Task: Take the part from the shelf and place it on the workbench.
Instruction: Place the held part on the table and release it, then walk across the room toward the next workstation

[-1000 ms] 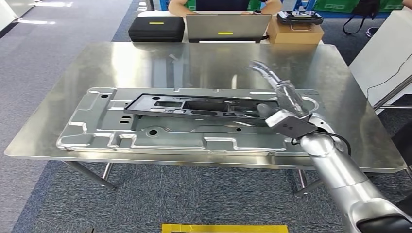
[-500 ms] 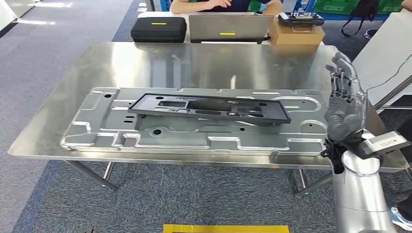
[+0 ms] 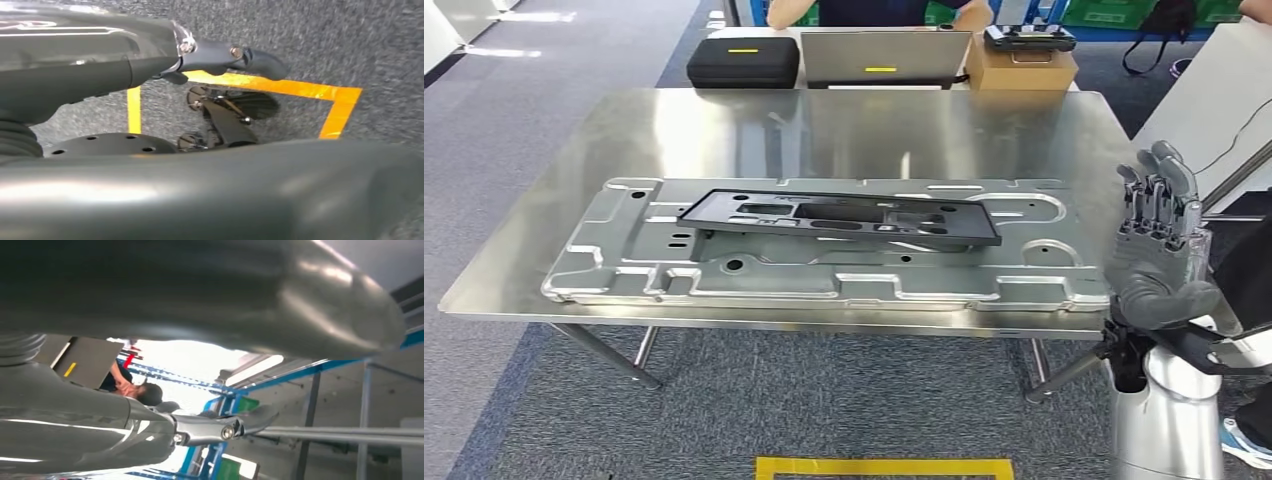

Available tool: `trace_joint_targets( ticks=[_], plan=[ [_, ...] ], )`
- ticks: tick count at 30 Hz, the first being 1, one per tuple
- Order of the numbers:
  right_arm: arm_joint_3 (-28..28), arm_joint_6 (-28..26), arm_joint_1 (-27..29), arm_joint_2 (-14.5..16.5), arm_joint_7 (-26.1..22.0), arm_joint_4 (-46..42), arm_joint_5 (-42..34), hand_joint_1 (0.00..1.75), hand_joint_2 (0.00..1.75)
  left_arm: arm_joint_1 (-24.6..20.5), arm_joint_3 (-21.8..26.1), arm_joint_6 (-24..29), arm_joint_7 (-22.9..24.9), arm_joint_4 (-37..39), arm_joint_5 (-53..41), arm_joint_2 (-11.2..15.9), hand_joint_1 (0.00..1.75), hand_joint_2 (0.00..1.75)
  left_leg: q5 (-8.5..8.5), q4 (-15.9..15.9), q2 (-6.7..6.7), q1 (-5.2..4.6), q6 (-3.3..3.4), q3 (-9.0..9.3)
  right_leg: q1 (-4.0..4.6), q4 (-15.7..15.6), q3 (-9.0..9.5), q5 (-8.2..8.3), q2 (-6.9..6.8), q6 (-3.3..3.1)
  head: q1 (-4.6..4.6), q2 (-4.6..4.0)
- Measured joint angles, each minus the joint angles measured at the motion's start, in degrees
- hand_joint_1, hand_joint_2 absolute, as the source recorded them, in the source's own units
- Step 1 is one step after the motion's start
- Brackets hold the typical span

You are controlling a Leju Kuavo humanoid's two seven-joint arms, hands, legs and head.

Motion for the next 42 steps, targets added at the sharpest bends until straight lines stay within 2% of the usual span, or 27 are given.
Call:
trace_joint_targets(
  ticks=[2, 3, 6, 7, 8, 9, 12, 14, 16, 17, 18, 19, 21, 22, 23, 24, 26, 28, 29, 32, 33, 35, 37, 38, 39, 40, 42],
  plan=[
    [0.13, 0.26, 0.64, 0.75, -0.08, -0.96, -0.44, 0.0, 0.0, 0.08, 0.02, 0.12, 0.21, 0.0, -0.17, 0.26, 0.0, 0.0, -1.1, 0.84, -0.05, 0.16, -0.65, -0.57, -0.07, -0.05, -0.68, 0.42, -0.16, -1.08, -0.01, 0.0],
    [0.19, 0.44, 0.92, 1.06, -0.12, -1.38, -0.7, 0.0, 0.0, 0.1, 0.02, 0.14, 0.33, 0.0, -0.22, 0.36, 0.0, 0.0, -2.79, 2.47, -0.07, 0.22, -0.93, -1.21, -0.11, -0.09, -1.14, 0.79, -0.28, -1.61, -0.01, 0.0],
    [0.26, 1.2, 2.03, 1.72, -0.22, -2.46, -1.38, 0.0, 0.0, 0.12, 0.03, 0.26, 0.69, 0.0, -0.38, 0.43, 0.0, 0.0, -9.73, 12.7, -0.07, 0.27, -1.42, -4.34, 0.19, -0.07, -2.76, 1.95, -0.58, -2.46, -0.01, 0.0],
    [0.28, 1.53, 2.59, 1.88, -0.24, -2.84, -1.57, 0.0, 0.0, 0.16, 0.04, 0.31, 0.76, 0.0, -0.43, 0.44, 0.0, 0.0, -10.78, 15.24, -0.07, 0.24, -1.35, -4.73, 0.38, -0.06, -3.29, 2.35, -0.67, -2.54, -0.01, 0.0],
    [0.31, 1.83, 3.2, 2.01, -0.25, -3.28, -1.74, 0.0, 0.0, 0.21, 0.06, 0.33, 0.79, 0.0, -0.44, 0.46, 0.0, 0.0, -10.69, 15.75, -0.07, 0.18, -1.12, -4.14, 0.6, -0.05, -3.79, 2.74, -0.74, -2.6, -0.01, 0.0],
    [0.35, 2.06, 3.84, 2.11, -0.26, -3.79, -1.87, 0.0, 0.0, 0.25, 0.1, 0.35, 0.79, 0.0, -0.43, 0.5, 0.0, 0.0, -9.56, 13.83, -0.08, 0.06, -0.71, -2.38, 0.84, -0.04, -4.22, 3.12, -0.77, -2.63, 0.0, 0.0],
    [0.74, 2.43, 5.79, 2.31, -0.28, -5.51, -2.06, 0.0, 0.0, 0.25, 0.45, 0.42, 0.75, -0.01, -0.38, 0.8, 0.0, 0.0, -5.87, 1.28, -0.23, -0.87, 1.28, 5.82, 1.27, -0.06, -5.06, 4.22, -0.81, -2.49, 0.01, 0.0],
    [1.16, 2.53, 6.87, 2.4, -0.2, -6.34, -2.08, 0.0, 0.0, 0.25, 0.68, 0.48, 0.73, -0.01, -0.34, 0.99, 0.0, 0.0, -5.38, -2.69, -0.3, -1.45, 1.84, 8.01, 1.19, -0.19, -5.29, 5.03, -0.87, -1.99, 0.01, 0.0],
    [1.54, 2.56, 7.98, 2.53, 0.16, -7.21, -1.69, 0.0, 0.0, 0.37, 1.08, 0.41, 0.73, -0.01, -0.5, 0.98, 0.0, 0.0, -4.45, -3.21, -0.21, -1.45, 1.9, 7.76, 1.03, -0.38, -5.46, 5.7, -0.86, -1.32, -0.01, -0.01],
    [1.66, 2.53, 8.72, 2.59, 0.27, -7.58, -1.41, 0.0, 0.0, 0.4, 1.4, 0.38, 0.75, -0.02, -0.68, 0.98, 0.0, 0.0, -3.77, -3.5, -0.09, -1.31, 2.08, 7.4, 1.04, -0.08, -5.75, 5.14, -0.72, -1.08, -0.01, 0.0],
    [1.84, 2.21, 9.6, 2.62, 0.29, -7.85, -1.12, 0.0, 0.0, 0.41, 1.75, 0.37, 0.78, -0.02, -0.85, 0.97, 0.0, 0.0, -2.99, -3.79, 0.04, -1.11, 2.31, 6.84, 1.07, 1.0, -6.24, 3.62, -0.58, -0.91, 0.01, -0.01],
    [2.15, 1.49, 10.6, 2.52, 0.17, -7.92, -0.97, 0.0, 0.0, 0.43, 2.07, 0.4, 0.83, -0.02, -0.97, 0.94, 0.0, 0.0, -2.21, -4.01, 0.18, -0.9, 2.49, 6.09, 1.06, 3.15, -6.97, 1.18, -0.43, -0.8, 0.03, 0.0],
    [3.07, -0.35, 12.83, 2.07, 0.1, -7.77, -0.91, 0.0, 0.0, 0.52, 2.58, 0.58, 0.92, -0.01, -1.08, 0.78, 0.0, 0.0, -1.01, -3.84, 0.31, -0.9, 2.67, 4.3, 0.98, 9.81, -8.52, -4.06, -0.34, -0.49, 0.06, 0.0],
    [3.48, -0.69, 14.0, 1.85, 0.09, -7.66, -0.75, 0.0, 0.0, 0.59, 2.85, 0.64, 0.96, 0.0, -1.25, 0.68, 0.0, 0.0, -0.47, -3.65, 0.39, -0.9, 2.62, 3.4, 0.9, 12.88, -8.84, -5.3, -0.35, -0.24, 0.07, 0.0],
    [3.66, -0.32, 15.12, 1.74, 0.09, -7.53, -0.36, 0.0, 0.0, 0.64, 3.23, 0.7, 0.97, 0.0, -1.56, 0.59, 0.0, 0.0, 0.01, -3.38, 0.47, -0.87, 2.53, 2.5, 0.84, 14.59, -8.45, -5.21, -0.35, 0.06, 0.07, 0.0],
    [3.72, 0.34, 16.17, 1.74, 0.09, -7.37, 0.09, 0.0, 0.0, 0.67, 3.69, 0.73, 0.97, 0.0, -1.9, 0.52, 0.0, 0.0, 0.42, -2.99, 0.56, -0.8, 2.38, 1.58, 0.75, 14.32, -7.1, -4.03, -0.37, 0.38, 0.07, 0.0],
    [3.69, 1.41, 18.01, 1.8, 0.09, -7.02, 0.84, 0.0, 0.0, 0.68, 4.63, 0.78, 0.87, -0.01, -2.49, 0.38, 0.0, 0.0, 0.93, -1.86, 0.67, -0.63, 2.0, -0.13, 0.48, 8.09, -1.7, -1.49, -0.42, 0.91, 0.07, 0.0],
    [3.72, 1.15, 19.46, 1.8, 0.09, -6.62, 0.78, 0.0, 0.0, 0.7, 5.3, 0.85, 0.76, -0.01, -2.68, 0.23, 0.0, 0.0, 1.23, -0.55, 0.65, -0.7, 1.48, -1.38, 0.48, 0.6, 3.34, -1.78, -0.35, 0.73, 0.05, 0.0],
    [3.73, 0.6, 20.11, 1.73, 0.08, -6.38, 0.52, 0.0, 0.0, 0.72, 5.54, 0.87, 0.74, -0.01, -2.7, 0.16, 0.0, 0.0, 1.48, -0.12, 0.64, -0.8, 1.19, -1.78, 0.53, -1.44, 4.49, -2.47, -0.28, 0.43, 0.02, 0.0],
    [3.91, -1.25, 22.25, 1.33, 0.07, -4.96, -0.21, 0.0, 0.0, 0.95, 6.21, 0.87, 0.72, 0.0, -2.64, -0.08, 0.0, 0.0, 1.74, 0.29, 0.52, -0.71, 0.24, -2.41, 0.59, -2.19, 4.12, -2.2, -0.38, -1.1, -0.04, 0.0],
    [3.96, -1.53, 23.01, 1.22, 0.07, -4.27, -0.29, 0.0, 0.0, 1.07, 6.49, 0.85, 0.75, 0.0, -2.65, -0.16, 0.0, 0.0, 0.46, 1.06, 0.46, -0.58, -0.11, -2.72, 0.55, -2.21, 3.67, -1.71, -0.52, -1.69, -0.06, 0.0],
    [3.96, -1.86, 24.43, 1.08, 0.07, -2.6, -0.38, 0.0, 0.0, 1.2, 7.19, 0.84, 0.85, 0.0, -2.93, -0.44, 0.0, 0.0, -4.71, 5.71, 0.37, -0.35, -0.8, -3.96, 0.51, -2.23, 2.3, -0.55, -0.76, -2.43, -0.1, 0.0],
    [3.73, -1.91, 25.89, 1.01, 0.08, -0.1, 0.27, 0.0, 0.0, 1.22, 7.91, 1.05, 1.07, 0.0, -3.46, -0.87, 0.0, 0.0, -9.11, 12.64, 0.34, -0.19, -1.09, -5.18, 0.61, -2.16, 0.64, 0.7, -0.93, -2.53, -0.1, -0.01],
    [3.49, -1.78, 26.51, 1.0, 0.09, 1.35, 0.79, 0.0, 0.0, 1.23, 8.18, 1.22, 1.22, 0.0, -3.72, -1.1, 0.0, 0.0, -9.47, 14.77, 0.34, -0.16, -1.07, -5.0, 0.66, -2.08, -0.23, 1.32, -1.03, -2.49, -0.09, -0.01],
    [3.22, -1.64, 26.96, 1.01, 0.1, 2.79, 1.54, 0.0, 0.0, 1.25, 8.43, 1.4, 1.38, 0.0, -3.93, -1.32, 0.0, 0.0, -8.61, 15.06, 0.33, -0.16, -0.91, -3.93, 0.72, -1.97, -1.08, 1.9, -1.1, -2.42, -0.09, 0.0],
    [2.95, -1.49, 27.29, 1.05, 0.11, 4.12, 2.41, 0.0, 0.0, 1.24, 8.61, 1.62, 1.51, 0.0, -4.11, -1.49, 0.0, 0.0, -7.06, 13.27, 0.3, -0.21, -0.62, -1.88, 0.77, -1.86, -1.84, 2.44, -1.11, -2.32, -0.09, 0.0],
    [2.5, -1.78, 27.78, 1.18, 0.1, 6.74, 4.71, 0.0, 0.0, 1.09, 8.95, 1.96, 1.56, -0.01, -4.35, -1.68, 0.0, 0.0, -4.93, 5.28, 0.08, -0.5, 0.26, 4.43, 0.91, -1.72, -2.91, 3.43, -1.09, -2.02, -0.09, -0.01]
  ],
)
